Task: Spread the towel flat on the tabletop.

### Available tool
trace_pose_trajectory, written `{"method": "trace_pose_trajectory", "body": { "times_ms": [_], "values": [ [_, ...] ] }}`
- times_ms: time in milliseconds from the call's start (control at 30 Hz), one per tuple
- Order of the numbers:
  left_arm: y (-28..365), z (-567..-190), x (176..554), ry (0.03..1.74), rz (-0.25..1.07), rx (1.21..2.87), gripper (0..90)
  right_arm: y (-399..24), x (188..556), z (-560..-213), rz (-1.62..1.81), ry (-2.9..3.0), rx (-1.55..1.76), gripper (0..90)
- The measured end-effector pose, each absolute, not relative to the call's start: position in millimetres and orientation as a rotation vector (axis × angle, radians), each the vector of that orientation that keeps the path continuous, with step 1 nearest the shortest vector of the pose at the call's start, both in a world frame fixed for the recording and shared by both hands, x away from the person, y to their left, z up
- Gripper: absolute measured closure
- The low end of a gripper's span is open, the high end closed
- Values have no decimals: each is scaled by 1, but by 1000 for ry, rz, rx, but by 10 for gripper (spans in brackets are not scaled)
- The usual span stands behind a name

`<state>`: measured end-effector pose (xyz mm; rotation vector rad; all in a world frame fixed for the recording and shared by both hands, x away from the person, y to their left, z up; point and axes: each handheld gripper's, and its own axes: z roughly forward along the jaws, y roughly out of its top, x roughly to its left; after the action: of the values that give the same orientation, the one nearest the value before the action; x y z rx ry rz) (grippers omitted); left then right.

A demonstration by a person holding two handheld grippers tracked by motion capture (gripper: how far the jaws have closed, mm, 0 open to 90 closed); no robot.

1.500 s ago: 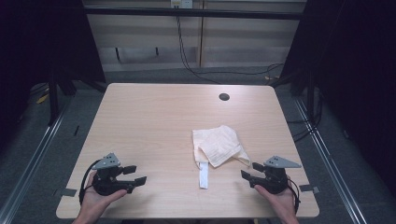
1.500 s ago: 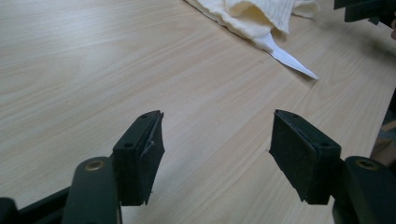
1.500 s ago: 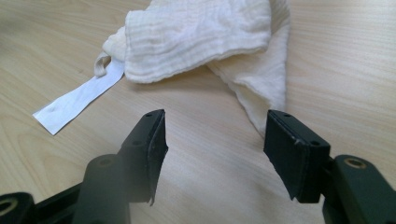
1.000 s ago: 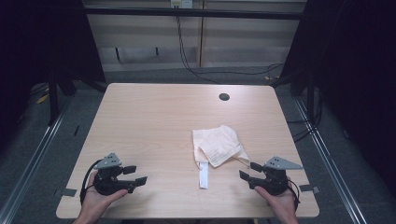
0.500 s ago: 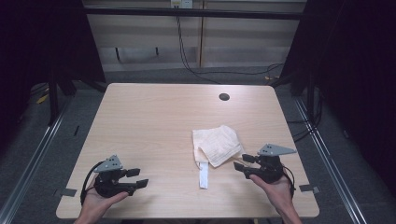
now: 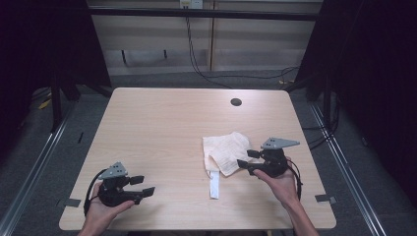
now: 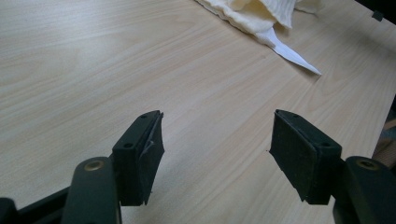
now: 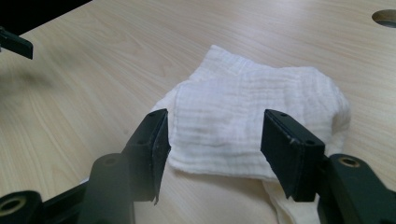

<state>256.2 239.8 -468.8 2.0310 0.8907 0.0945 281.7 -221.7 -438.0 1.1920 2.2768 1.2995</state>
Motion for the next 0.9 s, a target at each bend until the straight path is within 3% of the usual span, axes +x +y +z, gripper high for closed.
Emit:
{"method": "trace_pose_trajectory", "body": {
  "times_ms": [400, 900],
  "values": [
    [237, -469, 257, 858, 59, 2032, 363, -217, 311, -436, 1266, 2307, 1190, 347],
    [236, -468, 257, 846, 81, 2044, 324, -222, 345, -462, 1156, 2349, 1261, 303]
  ]
}}
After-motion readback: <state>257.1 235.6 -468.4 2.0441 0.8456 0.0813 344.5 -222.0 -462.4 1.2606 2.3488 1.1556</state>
